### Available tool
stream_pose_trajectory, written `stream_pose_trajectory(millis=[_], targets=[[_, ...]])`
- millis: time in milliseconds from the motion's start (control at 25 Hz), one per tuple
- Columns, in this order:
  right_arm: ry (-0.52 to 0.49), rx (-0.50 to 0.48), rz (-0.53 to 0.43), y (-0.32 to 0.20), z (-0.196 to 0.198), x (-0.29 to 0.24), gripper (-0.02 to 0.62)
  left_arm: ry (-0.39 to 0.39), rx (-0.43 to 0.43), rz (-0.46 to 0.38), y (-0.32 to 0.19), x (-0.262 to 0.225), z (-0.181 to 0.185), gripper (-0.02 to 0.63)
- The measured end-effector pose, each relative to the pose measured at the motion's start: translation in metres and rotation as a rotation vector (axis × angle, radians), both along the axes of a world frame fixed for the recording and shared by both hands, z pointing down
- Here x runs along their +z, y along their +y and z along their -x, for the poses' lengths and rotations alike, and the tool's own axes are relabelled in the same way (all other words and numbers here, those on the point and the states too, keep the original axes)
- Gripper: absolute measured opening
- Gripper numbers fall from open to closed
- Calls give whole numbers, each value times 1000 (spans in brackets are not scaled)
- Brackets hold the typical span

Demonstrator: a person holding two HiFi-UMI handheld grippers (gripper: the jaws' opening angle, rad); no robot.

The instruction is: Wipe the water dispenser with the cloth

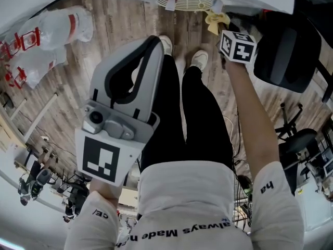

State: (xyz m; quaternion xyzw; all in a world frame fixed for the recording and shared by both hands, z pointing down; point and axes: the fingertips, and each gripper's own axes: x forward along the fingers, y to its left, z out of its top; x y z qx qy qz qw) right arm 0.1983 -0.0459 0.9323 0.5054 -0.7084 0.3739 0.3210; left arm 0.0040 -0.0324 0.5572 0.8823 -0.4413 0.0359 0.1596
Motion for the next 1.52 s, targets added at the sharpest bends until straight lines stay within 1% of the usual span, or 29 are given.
stream_pose_trajectory(millis=[160, 320, 520, 640, 800, 1040, 1280, 1360, 1520], targets=[[-40, -92, -57, 32, 45, -39, 61, -1, -11, -1, -5, 0, 4, 20], [-87, -174, -124, 47, 96, -84, 61, -5, -20, -4, -8, -2, 10, 20], [-162, -282, -196, 50, 155, -137, 61, -10, -35, -2, -11, -2, 18, 20], [-192, -312, -246, 37, 180, -165, 61, -14, -43, -3, -13, -2, 22, 20], [-226, -296, -286, 15, 201, -190, 63, -18, -52, -1, -14, 0, 27, 20], [-297, -228, -289, -8, 228, -209, 63, -20, -66, 0, -17, 1, 32, 20], [-336, -146, -290, -29, 239, -216, 63, -30, -68, 2, -17, 2, 39, 20], [-347, -113, -282, -35, 239, -214, 61, -28, -71, 3, -17, 2, 41, 20], [-392, -62, -228, -37, 241, -203, 61, -20, -73, 3, -17, 2, 44, 20]])
